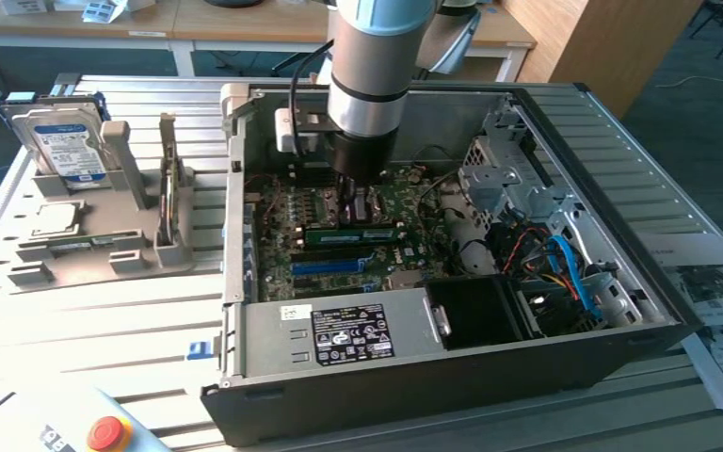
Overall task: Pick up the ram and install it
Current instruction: 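Press down the ram until it locks into place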
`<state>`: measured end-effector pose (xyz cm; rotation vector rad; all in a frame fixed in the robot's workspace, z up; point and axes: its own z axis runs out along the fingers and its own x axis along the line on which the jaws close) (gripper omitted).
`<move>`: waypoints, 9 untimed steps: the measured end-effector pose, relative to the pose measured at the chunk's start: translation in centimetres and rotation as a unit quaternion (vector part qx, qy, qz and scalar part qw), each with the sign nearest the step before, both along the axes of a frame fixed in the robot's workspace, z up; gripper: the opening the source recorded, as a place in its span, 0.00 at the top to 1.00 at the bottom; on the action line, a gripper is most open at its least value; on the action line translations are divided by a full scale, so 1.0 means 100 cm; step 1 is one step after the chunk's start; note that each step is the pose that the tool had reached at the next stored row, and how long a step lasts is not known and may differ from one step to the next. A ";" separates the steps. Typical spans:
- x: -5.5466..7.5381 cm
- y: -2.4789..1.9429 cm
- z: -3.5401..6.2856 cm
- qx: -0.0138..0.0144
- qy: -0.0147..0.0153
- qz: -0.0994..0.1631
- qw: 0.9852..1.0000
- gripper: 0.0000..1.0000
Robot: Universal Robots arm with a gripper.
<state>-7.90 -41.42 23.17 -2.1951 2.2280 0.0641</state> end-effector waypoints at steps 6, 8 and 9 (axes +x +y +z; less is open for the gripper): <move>0.000 0.0000 -0.0014 0.000 0.000 0.000 1.000 0.90; 0.000 0.0000 -0.0015 0.000 0.000 0.000 1.000 0.90; 0.000 0.0000 -0.0016 0.000 0.000 0.000 1.000 0.90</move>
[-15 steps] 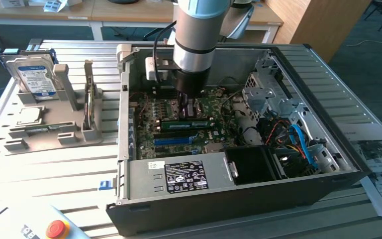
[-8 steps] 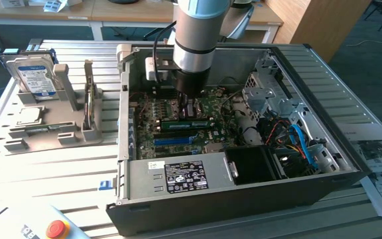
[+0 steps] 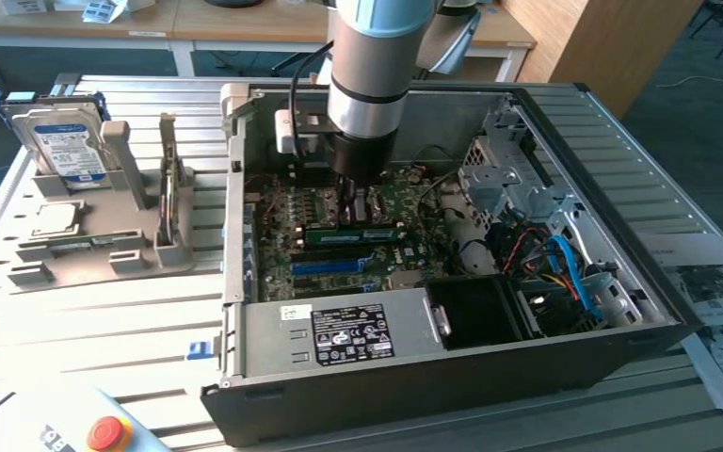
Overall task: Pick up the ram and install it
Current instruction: 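Press down the ram until it locks into place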
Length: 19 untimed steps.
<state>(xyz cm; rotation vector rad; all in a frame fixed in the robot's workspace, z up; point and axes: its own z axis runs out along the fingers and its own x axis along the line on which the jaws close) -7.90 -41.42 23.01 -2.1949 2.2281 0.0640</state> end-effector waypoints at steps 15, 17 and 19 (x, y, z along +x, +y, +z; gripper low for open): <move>0.000 0.0000 -0.0017 0.000 0.000 0.000 1.000 0.90; 0.000 0.0000 -0.0021 0.000 0.000 0.000 1.000 0.90; 0.000 0.0000 -0.0025 0.000 0.000 0.000 1.000 0.90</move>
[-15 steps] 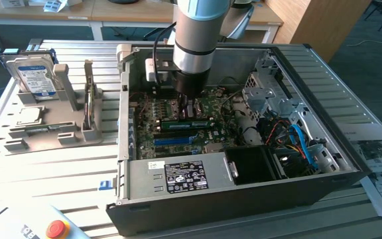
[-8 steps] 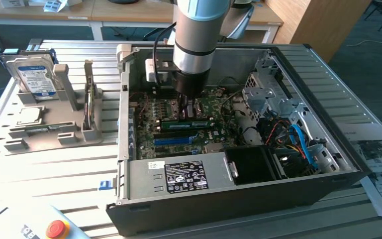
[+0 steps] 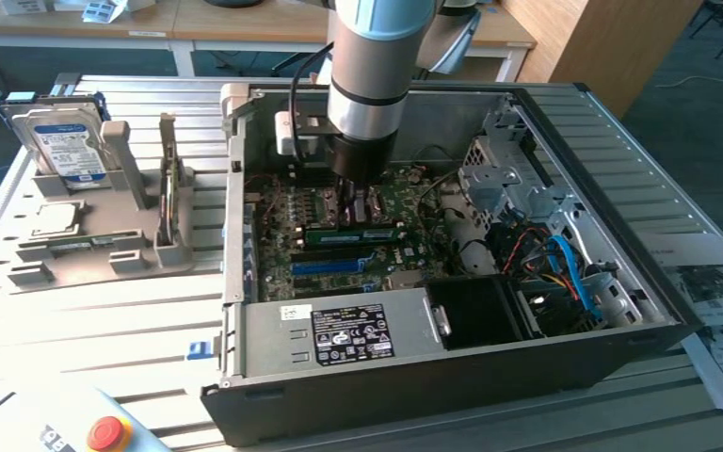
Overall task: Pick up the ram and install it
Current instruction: 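Press down the ram until it locks into place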
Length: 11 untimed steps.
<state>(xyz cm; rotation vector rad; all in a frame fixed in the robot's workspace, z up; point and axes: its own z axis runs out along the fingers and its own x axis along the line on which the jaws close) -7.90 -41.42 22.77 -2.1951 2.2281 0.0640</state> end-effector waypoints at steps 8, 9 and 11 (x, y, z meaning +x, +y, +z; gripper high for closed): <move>0.000 0.0000 -0.0006 0.000 0.000 0.000 1.000 0.90; 0.000 0.0001 -0.0010 0.000 0.000 0.000 1.000 0.90; 0.000 0.0000 -0.0017 0.000 0.000 0.000 1.000 0.90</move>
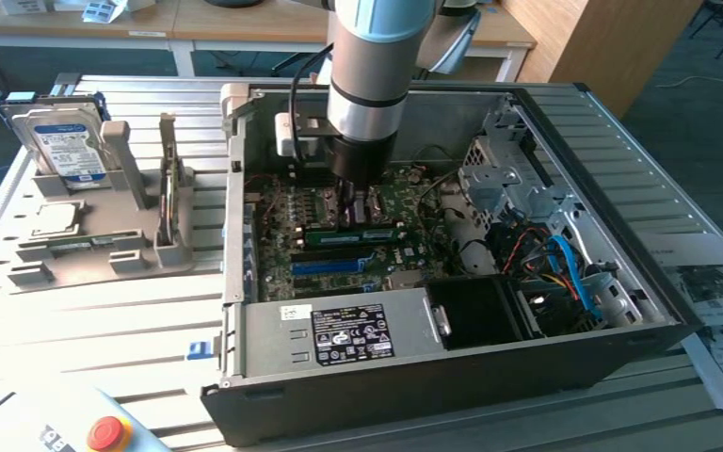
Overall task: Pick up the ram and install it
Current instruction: 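Press down the ram until it locks into place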
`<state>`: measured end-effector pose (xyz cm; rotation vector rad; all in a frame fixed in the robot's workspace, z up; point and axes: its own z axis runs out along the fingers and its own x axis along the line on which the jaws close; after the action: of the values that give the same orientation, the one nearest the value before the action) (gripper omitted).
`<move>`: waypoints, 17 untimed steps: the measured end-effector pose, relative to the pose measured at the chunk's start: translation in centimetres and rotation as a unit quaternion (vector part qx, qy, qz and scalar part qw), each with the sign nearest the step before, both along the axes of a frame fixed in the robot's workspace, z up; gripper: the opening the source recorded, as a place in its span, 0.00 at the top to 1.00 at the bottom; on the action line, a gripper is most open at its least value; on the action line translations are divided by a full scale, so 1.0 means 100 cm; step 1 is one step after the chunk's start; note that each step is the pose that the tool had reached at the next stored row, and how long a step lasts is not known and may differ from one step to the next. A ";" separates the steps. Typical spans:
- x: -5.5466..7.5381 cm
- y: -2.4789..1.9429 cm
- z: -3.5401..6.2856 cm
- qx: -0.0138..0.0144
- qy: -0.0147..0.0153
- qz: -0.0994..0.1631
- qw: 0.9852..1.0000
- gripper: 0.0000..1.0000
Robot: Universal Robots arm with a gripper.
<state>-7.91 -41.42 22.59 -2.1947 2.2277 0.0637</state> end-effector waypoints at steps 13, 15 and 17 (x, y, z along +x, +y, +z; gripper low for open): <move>0.000 0.0000 0.0000 0.000 0.000 0.000 1.000 0.90; 0.000 0.0000 0.0000 0.000 0.000 0.000 1.000 0.90; 0.000 0.0000 0.0000 0.000 0.000 0.000 1.000 0.90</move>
<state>-7.92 -41.42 22.59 -2.1948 2.2278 0.0636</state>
